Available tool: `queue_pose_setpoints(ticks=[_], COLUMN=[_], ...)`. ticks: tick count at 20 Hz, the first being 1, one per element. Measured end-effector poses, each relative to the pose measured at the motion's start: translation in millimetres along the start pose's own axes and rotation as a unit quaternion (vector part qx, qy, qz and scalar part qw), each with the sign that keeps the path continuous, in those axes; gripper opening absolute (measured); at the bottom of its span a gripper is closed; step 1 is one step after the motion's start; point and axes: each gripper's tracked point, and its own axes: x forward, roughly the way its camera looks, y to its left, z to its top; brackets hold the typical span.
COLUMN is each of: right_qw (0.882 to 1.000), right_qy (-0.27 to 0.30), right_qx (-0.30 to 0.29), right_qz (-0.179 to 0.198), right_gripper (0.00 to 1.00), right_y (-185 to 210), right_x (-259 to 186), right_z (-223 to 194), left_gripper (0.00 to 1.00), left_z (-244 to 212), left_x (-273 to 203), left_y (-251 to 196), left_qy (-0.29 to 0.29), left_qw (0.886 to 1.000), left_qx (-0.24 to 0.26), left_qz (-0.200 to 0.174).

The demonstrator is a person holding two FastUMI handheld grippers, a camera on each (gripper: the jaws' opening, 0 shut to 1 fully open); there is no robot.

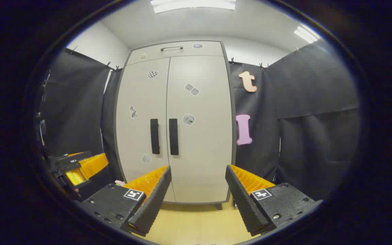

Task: Open the right door of the double-door shoe cabinet with the right hand, and open the left door with the left hand.

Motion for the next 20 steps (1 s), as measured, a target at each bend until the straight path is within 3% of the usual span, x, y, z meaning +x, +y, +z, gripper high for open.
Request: queue_pose_setpoints(ticks=[20], right_qw=[1.0], right_qy=[0.0], right_qx=[0.001], right_qz=[0.002], right_gripper=[1.0], right_y=[4.8], right_x=[12.2], right_z=[-0.1], left_gripper=[0.95], left_z=[0.2], left_x=[6.1], left_y=[1.9], left_qy=[-0.007], left_qw=[1.0], left_qx=[0.014], left_qz=[0.014])
